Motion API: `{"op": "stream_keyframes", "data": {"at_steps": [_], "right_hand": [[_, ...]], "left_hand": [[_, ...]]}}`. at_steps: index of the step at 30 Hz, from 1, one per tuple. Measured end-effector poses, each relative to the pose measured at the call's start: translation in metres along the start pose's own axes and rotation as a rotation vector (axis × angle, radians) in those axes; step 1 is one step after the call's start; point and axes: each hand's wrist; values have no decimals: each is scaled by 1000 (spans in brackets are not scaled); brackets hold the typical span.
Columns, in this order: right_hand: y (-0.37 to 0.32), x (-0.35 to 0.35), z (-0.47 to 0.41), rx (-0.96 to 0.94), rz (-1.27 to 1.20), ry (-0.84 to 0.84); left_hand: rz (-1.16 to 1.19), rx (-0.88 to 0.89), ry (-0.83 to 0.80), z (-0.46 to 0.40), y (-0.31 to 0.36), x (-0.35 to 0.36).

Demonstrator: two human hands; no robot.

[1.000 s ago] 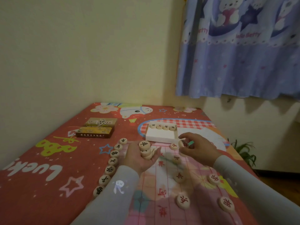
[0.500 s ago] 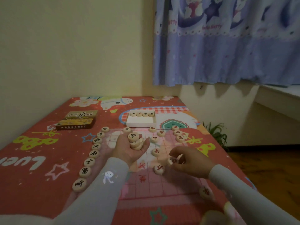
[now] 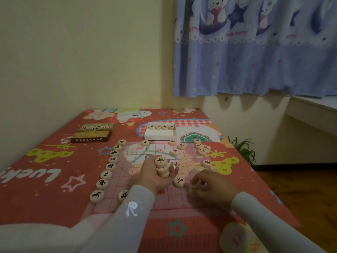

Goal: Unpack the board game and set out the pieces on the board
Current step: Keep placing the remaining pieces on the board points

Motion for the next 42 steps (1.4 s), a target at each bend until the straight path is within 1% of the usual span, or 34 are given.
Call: {"op": "stream_keyframes", "data": {"at_steps": [4, 6, 8, 11, 14, 17, 20, 22, 24, 27, 31, 35, 38, 42], "right_hand": [[-14, -11, -8, -36, -161, 242], [-27, -16, -14, -54, -282, 366], [-40, -18, -21, -76, -374, 446], [-53, -17, -31, -95, -386, 422], [-57, -13, -37, -86, -365, 382], [-59, -11, -40, -88, -402, 406], [-63, -11, -48, -63, -539, 476], [-65, -10, -59, -33, -644, 531], [-64, -7, -71, -1, -654, 562], [-64, 5, -97, 16, -586, 500], [-69, 23, -143, 22, -430, 344], [-71, 38, -187, 70, -337, 229], [-73, 47, -213, 82, -296, 193], [-74, 50, -230, 120, -249, 161]], "left_hand": [[-63, -3, 10, 5, -5, 5], [-92, -5, -1, 8, -9, 9], [-127, 6, 3, 6, -13, 12], [-208, -1, 6, 3, -20, 15], [-208, -22, -11, 9, -25, 17], [-226, -24, -32, 15, -22, 18], [-182, -17, -30, 13, -9, 12], [-75, -46, -73, 7, 8, 4], [-11, -52, -84, 4, 25, -3], [-23, 22, -6, 4, 56, -16], [-37, 148, 84, 0, 95, -34], [-45, 152, 122, -10, 119, -54], [-50, 142, 153, -16, 127, -63], [-43, 113, 150, -22, 129, -69]]}}
Point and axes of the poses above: each hand's wrist, its own z-axis away from the middle knuckle, its own x-axis out of the palm, y = z × x, and after that the axes turned 4 degrees about -x, right-handed
